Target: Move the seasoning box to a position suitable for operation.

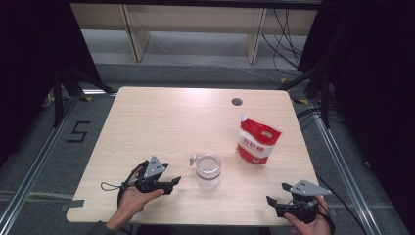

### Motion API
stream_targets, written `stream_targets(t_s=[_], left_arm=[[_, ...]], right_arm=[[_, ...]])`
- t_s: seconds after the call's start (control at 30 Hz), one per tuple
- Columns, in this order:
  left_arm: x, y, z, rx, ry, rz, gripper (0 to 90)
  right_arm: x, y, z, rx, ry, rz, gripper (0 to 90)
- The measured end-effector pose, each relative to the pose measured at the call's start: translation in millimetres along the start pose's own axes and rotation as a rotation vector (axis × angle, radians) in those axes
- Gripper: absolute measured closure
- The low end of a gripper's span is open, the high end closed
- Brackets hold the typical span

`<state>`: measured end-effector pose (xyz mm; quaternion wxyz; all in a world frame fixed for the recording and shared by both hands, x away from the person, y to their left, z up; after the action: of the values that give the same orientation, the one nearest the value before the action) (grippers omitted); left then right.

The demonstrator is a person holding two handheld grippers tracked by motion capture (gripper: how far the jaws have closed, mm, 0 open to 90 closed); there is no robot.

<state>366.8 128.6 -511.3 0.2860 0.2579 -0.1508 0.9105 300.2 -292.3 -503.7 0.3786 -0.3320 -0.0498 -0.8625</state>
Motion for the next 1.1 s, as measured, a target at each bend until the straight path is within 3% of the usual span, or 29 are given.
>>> stream_targets(t_s=[0.03,0.1,0.13,0.3,0.33,0.4,0.5,0.57,0.6,0.63,0.67,0.7,0.77,0.8,0.83,0.87,0.9,0.93,1.03,1.1], left_arm=[[-1.2,0.4,1.8,0.002,0.007,0.0,34.1],[-3.2,-0.2,4.7,-0.008,0.015,-0.007,35.8],[-5.4,1.1,7.0,0.002,0.033,-0.001,36.8],[-14.5,-3.5,14.3,-0.044,0.053,-0.011,45.1],[-17.2,-2.8,15.9,-0.028,0.056,-0.021,45.9],[-19.5,-3.1,18.5,-0.048,0.052,-0.033,47.7],[-22.7,0.8,21.7,-0.036,0.066,-0.042,51.1],[-23.0,-0.3,23.0,-0.066,0.063,-0.052,53.2],[-23.2,0.5,23.5,-0.059,0.063,-0.054,53.7],[-24.9,2.2,24.4,-0.04,0.084,-0.063,54.1],[-25.8,1.3,25.3,-0.053,0.074,-0.067,54.8],[-28.2,2.7,26.1,-0.039,0.084,-0.069,55.3],[-32.0,1.8,28.5,-0.069,0.08,-0.07,55.9],[-33.8,2.1,29.2,-0.068,0.078,-0.068,56.1],[-35.2,2.5,30.4,-0.081,0.079,-0.073,56.7],[-37.5,4.5,31.2,-0.067,0.085,-0.077,56.9],[-38.2,3.2,32.0,-0.097,0.077,-0.072,57.0],[-40.4,4.8,33.2,-0.092,0.088,-0.074,57.2],[-43.8,5.2,35.6,-0.111,0.074,-0.072,58.0],[-47.5,5.5,37.0,-0.1,0.083,-0.078,59.2]], right_arm=[[0.3,-1.5,0.0,-0.005,0.002,-0.019,25.1],[0.0,-3.4,-0.2,-0.015,-0.008,-0.008,25.3],[-0.4,-0.1,0.6,0.027,0.004,-0.013,25.3],[-0.8,-1.6,1.2,0.029,-0.001,-0.018,25.8],[-1.5,-1.7,1.1,0.03,-0.001,-0.013,25.8],[-1.6,-2.4,0.7,0.021,-0.007,-0.008,26.0],[-0.7,-1.9,0.8,0.029,-0.004,-0.02,26.1],[-0.7,-3.9,0.8,0.014,-0.004,-0.008,26.3],[-1.3,-3.1,1.0,0.036,-0.006,-0.006,26.4],[-0.7,-4.1,0.6,0.026,-0.012,-0.015,26.4],[-0.6,-2.6,1.2,0.048,-0.009,-0.022,26.4],[-1.0,-3.7,1.4,0.035,-0.005,-0.014,26.4],[-1.5,-4.1,1.6,0.04,-0.002,-0.011,26.7],[-1.2,-8.4,0.5,-0.011,-0.014,-0.001,26.8],[-1.6,-6.2,0.9,0.018,-0.006,-0.009,26.8],[-1.6,-5.9,1.0,0.019,-0.007,-0.009,26.8],[-1.7,-5.6,1.2,0.02,-0.003,-0.007,26.8],[-1.6,-3.6,1.6,0.041,-0.001,-0.008,26.8],[-1.3,-4.1,0.9,0.042,-0.009,-0.009,26.8],[-1.0,-4.7,0.8,0.029,-0.011,-0.011,26.9]])
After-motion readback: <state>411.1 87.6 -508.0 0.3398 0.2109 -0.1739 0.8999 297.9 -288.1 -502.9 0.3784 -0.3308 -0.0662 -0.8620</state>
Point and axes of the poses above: each handheld gripper's, and its own axes: x roughly backward along the jaws, z roughly out of its top, y roughly to its right, the point moved 3 cm from there along -x, roughly forward along the jaws, and after that the axes turned 10 degrees about z, right-handed, at the moved point
